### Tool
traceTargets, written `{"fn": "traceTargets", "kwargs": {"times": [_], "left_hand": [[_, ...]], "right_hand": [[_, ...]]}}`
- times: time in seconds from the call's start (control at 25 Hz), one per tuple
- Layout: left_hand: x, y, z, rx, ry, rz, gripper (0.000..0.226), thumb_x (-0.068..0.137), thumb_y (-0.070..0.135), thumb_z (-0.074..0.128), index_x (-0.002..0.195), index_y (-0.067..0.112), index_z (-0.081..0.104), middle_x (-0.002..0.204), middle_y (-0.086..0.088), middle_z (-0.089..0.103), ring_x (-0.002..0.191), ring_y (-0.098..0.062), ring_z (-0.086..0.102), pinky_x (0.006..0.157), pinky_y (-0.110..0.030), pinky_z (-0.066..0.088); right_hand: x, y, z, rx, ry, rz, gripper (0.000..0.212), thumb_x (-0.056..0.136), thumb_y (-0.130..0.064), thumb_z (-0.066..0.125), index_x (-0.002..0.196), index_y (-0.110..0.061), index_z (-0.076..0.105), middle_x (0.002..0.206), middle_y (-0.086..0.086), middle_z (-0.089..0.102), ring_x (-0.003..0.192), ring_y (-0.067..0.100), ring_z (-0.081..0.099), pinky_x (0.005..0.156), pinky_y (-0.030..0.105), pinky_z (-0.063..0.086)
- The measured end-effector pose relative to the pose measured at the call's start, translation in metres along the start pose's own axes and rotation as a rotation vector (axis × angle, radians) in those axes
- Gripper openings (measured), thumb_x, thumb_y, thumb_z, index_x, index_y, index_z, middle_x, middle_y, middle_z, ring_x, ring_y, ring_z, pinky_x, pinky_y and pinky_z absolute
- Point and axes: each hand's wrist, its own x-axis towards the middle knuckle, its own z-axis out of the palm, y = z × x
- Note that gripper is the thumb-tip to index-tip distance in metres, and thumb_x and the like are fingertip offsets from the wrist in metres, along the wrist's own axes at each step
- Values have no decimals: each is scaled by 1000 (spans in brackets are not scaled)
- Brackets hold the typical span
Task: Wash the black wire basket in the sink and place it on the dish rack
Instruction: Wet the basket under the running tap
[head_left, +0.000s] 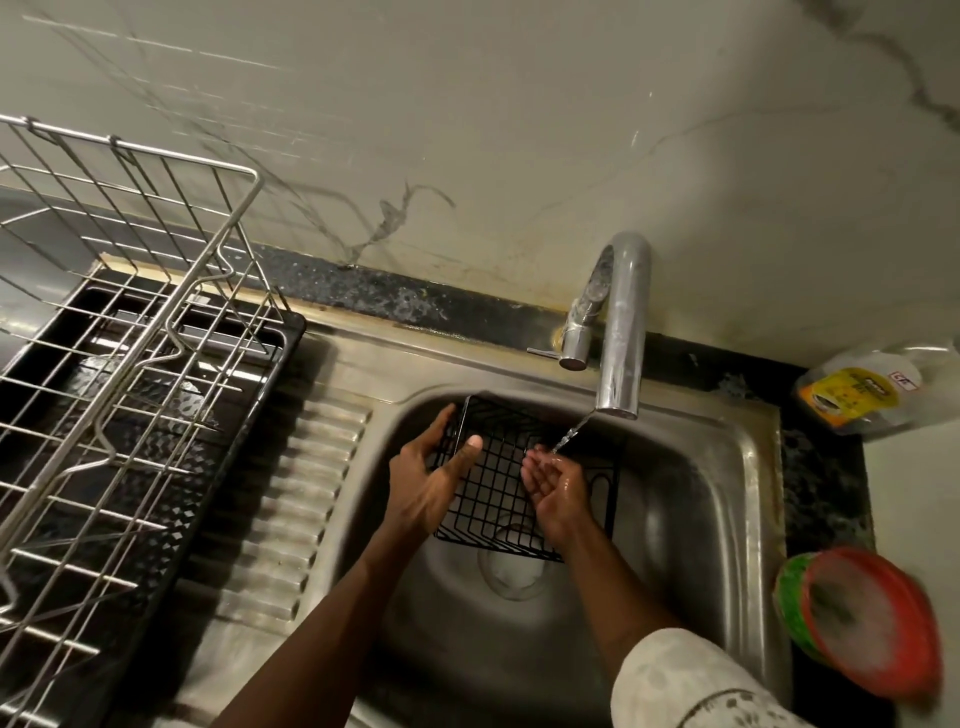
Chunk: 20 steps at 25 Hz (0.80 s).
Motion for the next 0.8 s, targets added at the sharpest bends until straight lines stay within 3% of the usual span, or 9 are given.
{"fn": "traceTargets", "kwargs": {"times": [0.12, 0.2, 0.28, 0.36, 0.48, 0.6, 0.68, 0.8], "left_hand": [[0, -3, -4, 31, 0, 1, 85, 74, 82, 70, 148, 46, 51, 115, 10, 77, 109, -9, 72, 97, -43, 60], [0, -2, -3, 3, 3, -1, 85, 73, 79, 72, 148, 44, 51, 116, 7, 77, 106, -10, 73, 90, -38, 62], [-1, 0, 0, -4, 3, -2, 86, 73, 76, 73, 149, 42, 51, 117, 6, 77, 105, -8, 73, 90, -35, 62], [0, 0, 2, 19, -6, -4, 85, 75, 74, 73, 150, 42, 50, 121, 9, 75, 113, -4, 69, 103, -37, 56], [0, -1, -1, -12, -21, -10, 84, 76, 68, 76, 150, 38, 51, 120, 13, 75, 116, -2, 68, 109, -39, 52], [0, -5, -7, -10, 4, -14, 79, 76, 65, 76, 147, 43, 52, 117, 18, 75, 115, -2, 68, 107, -40, 54], [-2, -8, -6, -13, -9, -31, 73, 78, 64, 75, 146, 47, 53, 113, 15, 77, 111, -8, 71, 101, -46, 57], [2, -9, -3, 1, -65, -24, 67, 82, 60, 73, 145, 47, 54, 110, 11, 78, 107, -12, 73, 95, -43, 59]], "right_hand": [[-8, -6, -2, -11, -30, -1, 28, 100, -20, 49, 115, -7, 69, 110, 12, 74, 103, 21, 69, 92, 34, 54], [-9, -12, -3, -48, -53, -2, 30, 99, -27, 52, 114, -9, 70, 108, 10, 76, 97, 20, 70, 82, 33, 56], [-19, -12, 12, -36, -198, 53, 31, 95, -28, 55, 112, -7, 71, 104, 11, 76, 85, 18, 70, 74, 31, 53], [-26, -3, 32, -211, -345, 146, 31, 98, -26, 50, 108, -7, 72, 104, 13, 75, 89, 23, 72, 84, 38, 54], [-24, 2, 32, -442, -466, 235, 34, 102, -24, 46, 119, -7, 70, 117, 15, 73, 110, 30, 69, 99, 48, 51], [-11, -9, 3, -721, -404, 303, 33, 96, -21, 55, 117, -1, 71, 113, 16, 74, 107, 30, 71, 95, 41, 55], [-5, -19, -9, -1010, -335, 320, 32, 97, -24, 54, 103, 1, 74, 98, 17, 76, 94, 30, 73, 91, 40, 55], [5, -28, -4, -1325, -214, 225, 33, 92, -31, 54, 79, -7, 72, 79, 11, 74, 80, 30, 71, 72, 34, 54]]}}
